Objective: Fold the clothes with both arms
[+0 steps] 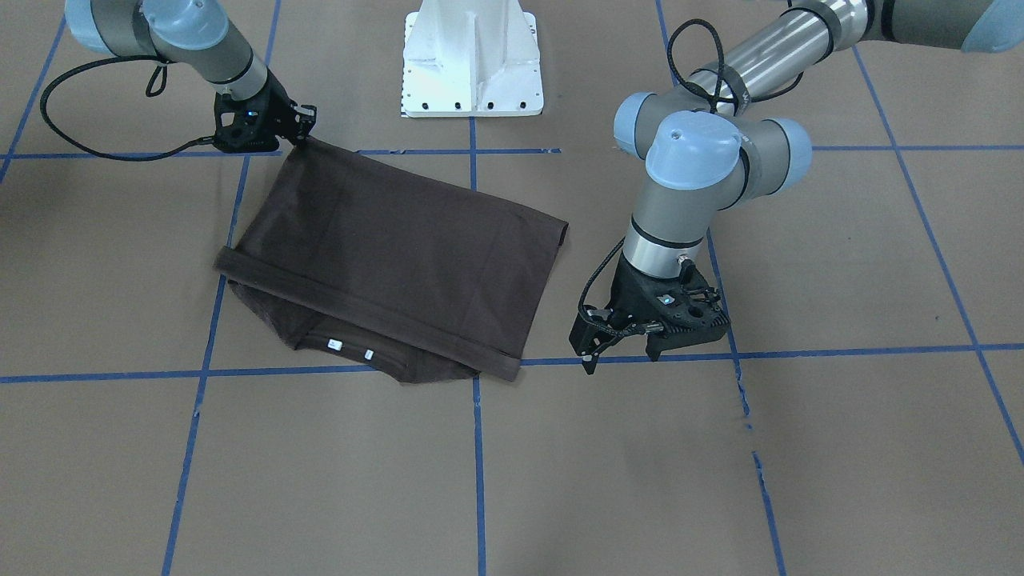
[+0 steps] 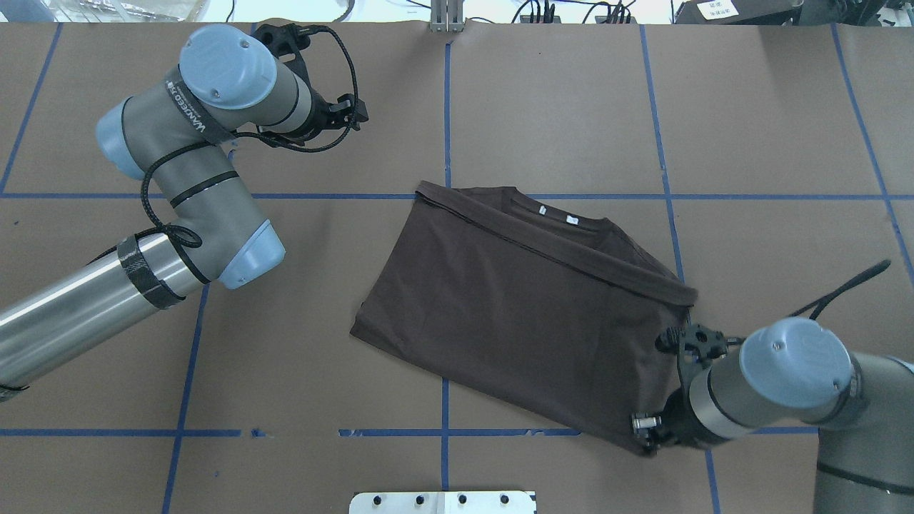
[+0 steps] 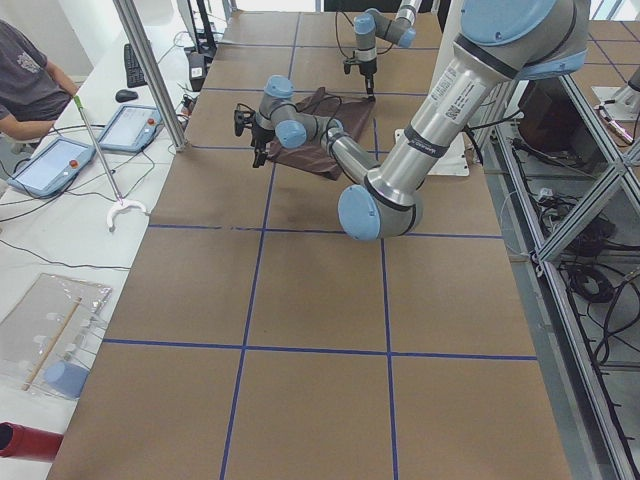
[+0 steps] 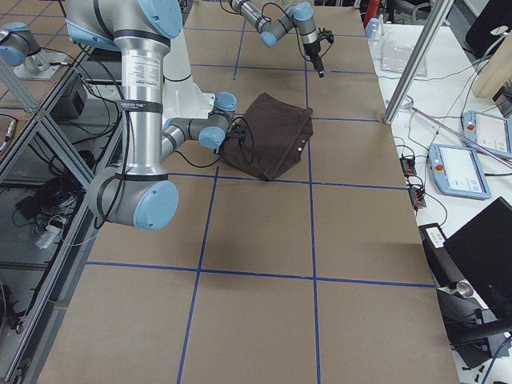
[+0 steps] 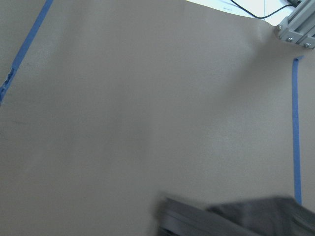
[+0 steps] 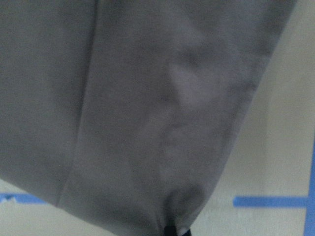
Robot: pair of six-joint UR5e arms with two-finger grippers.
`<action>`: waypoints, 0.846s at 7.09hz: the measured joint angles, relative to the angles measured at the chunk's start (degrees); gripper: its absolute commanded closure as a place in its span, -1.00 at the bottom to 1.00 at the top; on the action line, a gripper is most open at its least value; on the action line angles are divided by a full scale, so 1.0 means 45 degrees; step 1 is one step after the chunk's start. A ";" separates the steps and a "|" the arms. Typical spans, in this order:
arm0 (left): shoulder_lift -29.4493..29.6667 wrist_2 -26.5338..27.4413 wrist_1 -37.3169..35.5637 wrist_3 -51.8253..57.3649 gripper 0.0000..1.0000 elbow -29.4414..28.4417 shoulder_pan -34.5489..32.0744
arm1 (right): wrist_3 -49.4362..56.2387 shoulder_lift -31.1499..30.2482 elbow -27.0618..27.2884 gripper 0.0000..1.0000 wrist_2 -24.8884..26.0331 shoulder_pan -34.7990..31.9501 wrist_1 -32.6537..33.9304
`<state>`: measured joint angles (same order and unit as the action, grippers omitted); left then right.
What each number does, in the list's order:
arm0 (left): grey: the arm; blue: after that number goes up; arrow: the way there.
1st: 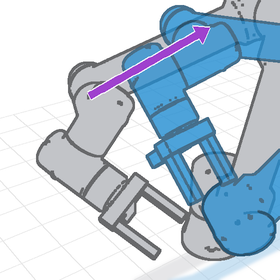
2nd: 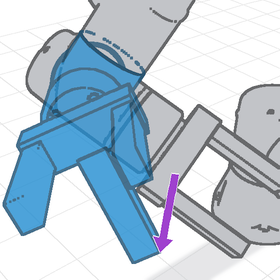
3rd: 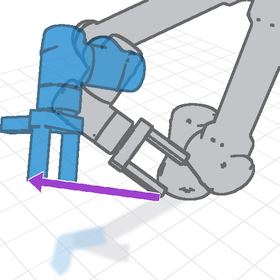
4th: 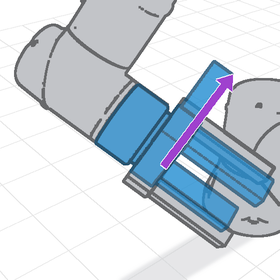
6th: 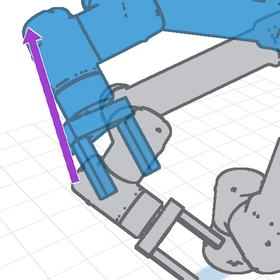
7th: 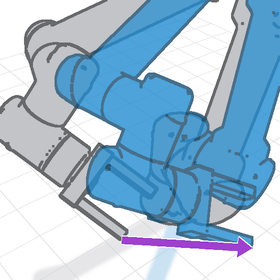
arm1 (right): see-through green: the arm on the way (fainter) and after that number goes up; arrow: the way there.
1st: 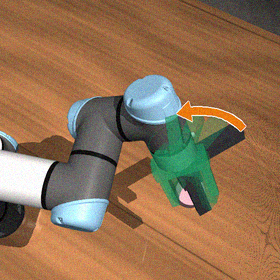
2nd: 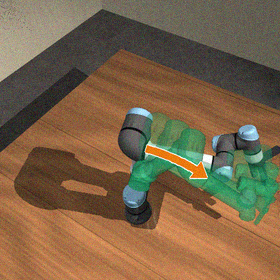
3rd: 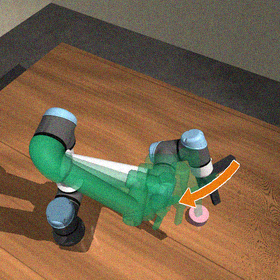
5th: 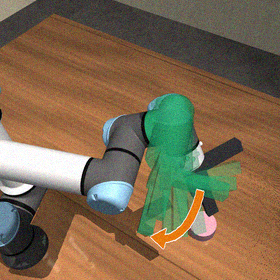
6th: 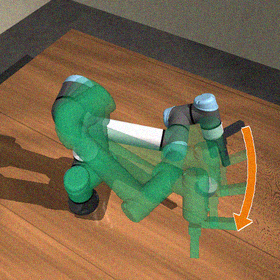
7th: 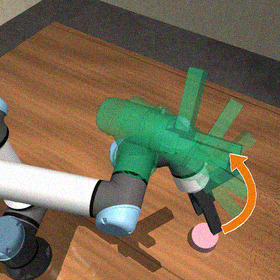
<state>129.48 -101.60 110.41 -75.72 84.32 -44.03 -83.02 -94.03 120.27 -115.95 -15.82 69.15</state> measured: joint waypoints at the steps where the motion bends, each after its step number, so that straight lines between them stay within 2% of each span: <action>1: -0.0021 0.0000 -0.0003 -0.0010 -1.00 0.0103 0.0000 | -0.0771 -0.0384 0.0507 -1.00 -0.0002 0.1101 -0.0009; 3: -0.0309 -0.0018 -0.0114 -0.0045 -1.00 0.0782 0.0103 | -0.1509 -0.0588 0.1200 -1.00 0.0031 0.1971 -0.0020; 4: -0.0677 -0.0031 -0.0433 -0.0397 -0.99 0.1550 0.0495 | -0.1592 -0.0556 0.1522 -1.00 0.0070 0.1516 -0.0044; 6: -0.1688 -0.0065 -0.1318 -0.2860 -0.85 0.3369 0.2305 | -0.1624 0.0073 0.1828 -1.00 0.0065 -0.0421 -0.0099</action>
<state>121.88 -101.89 104.48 -88.59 99.48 -33.66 -90.33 -93.70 128.50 -115.65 -17.72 68.71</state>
